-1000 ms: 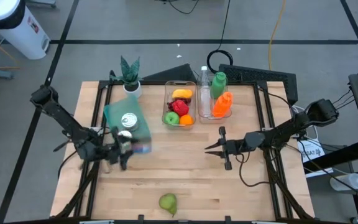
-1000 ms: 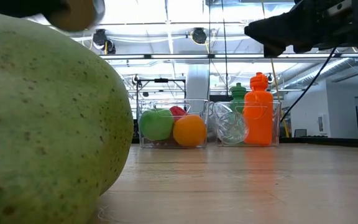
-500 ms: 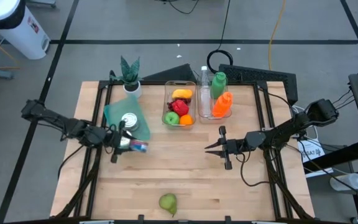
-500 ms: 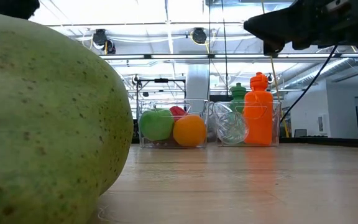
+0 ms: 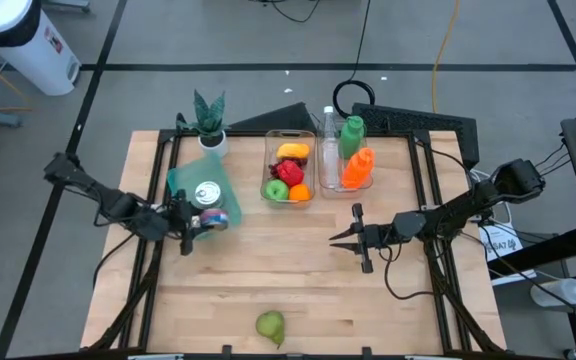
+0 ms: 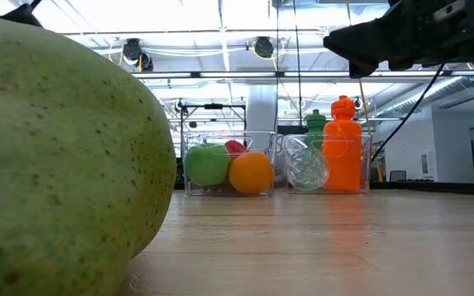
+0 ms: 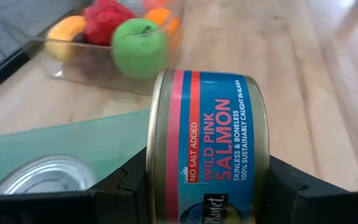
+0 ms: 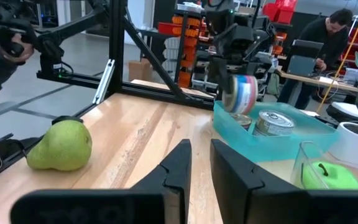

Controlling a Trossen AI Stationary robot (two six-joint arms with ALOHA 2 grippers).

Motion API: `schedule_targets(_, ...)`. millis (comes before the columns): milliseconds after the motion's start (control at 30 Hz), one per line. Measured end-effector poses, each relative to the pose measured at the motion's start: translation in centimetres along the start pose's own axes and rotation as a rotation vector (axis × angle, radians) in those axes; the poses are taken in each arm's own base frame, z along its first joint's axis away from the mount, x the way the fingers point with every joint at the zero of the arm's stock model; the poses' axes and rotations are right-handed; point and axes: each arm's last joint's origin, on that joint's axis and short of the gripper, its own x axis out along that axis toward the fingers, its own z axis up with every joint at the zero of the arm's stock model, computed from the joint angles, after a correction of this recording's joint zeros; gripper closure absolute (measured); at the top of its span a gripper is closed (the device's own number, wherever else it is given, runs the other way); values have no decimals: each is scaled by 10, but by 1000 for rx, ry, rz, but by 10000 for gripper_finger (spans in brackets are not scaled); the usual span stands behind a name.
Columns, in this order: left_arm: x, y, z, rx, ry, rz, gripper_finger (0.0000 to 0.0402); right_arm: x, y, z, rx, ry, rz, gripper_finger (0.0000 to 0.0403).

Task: Pick & Place Food Item
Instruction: Stack the blue and pink tuna can on top of the blue and pink tuna can in the bin

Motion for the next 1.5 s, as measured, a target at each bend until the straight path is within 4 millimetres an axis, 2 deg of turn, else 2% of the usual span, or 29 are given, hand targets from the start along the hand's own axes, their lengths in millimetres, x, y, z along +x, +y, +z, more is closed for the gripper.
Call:
schedule_targets(167, -6, -1, 13, -81, 35, 54, 213, 0, 0, 0, 0, 0, 0, 355)
schedule_targets(300, -10, -7, 37, -25, 99, 134, 213, 0, 0, 0, -22, -4, -2, 355)
schedule_targets(400, -8, -12, 55, 10, 220, 221, 213, 0, 0, 1, -22, -11, -3, 355)
schedule_targets(467, -3, -14, 58, -10, 345, 292, 213, 0, 0, 1, -16, -12, -3, 355)
schedule_targets(600, 10, -18, 49, -38, 632, 404, 213, 0, 0, 1, -15, -12, -4, 355)
schedule_targets(733, 16, -25, 40, -17, 805, 507, 213, 0, 0, 1, -17, -11, -4, 355)
schedule_targets(1000, 29, -38, 47, 6, 859, 676, 213, 0, 0, 1, -18, -11, -4, 355)
schedule_targets(1333, 72, -40, 24, 151, 1026, 897, 213, 0, 0, 1, -18, -10, -4, 355)
schedule_targets(1467, 81, -40, 18, 186, 1049, 916, 211, 0, 0, 1, -19, -6, -4, 355)
schedule_targets(1500, 82, -40, 18, 192, 1051, 908, 200, 0, 0, 1, -19, -5, -4, 355)
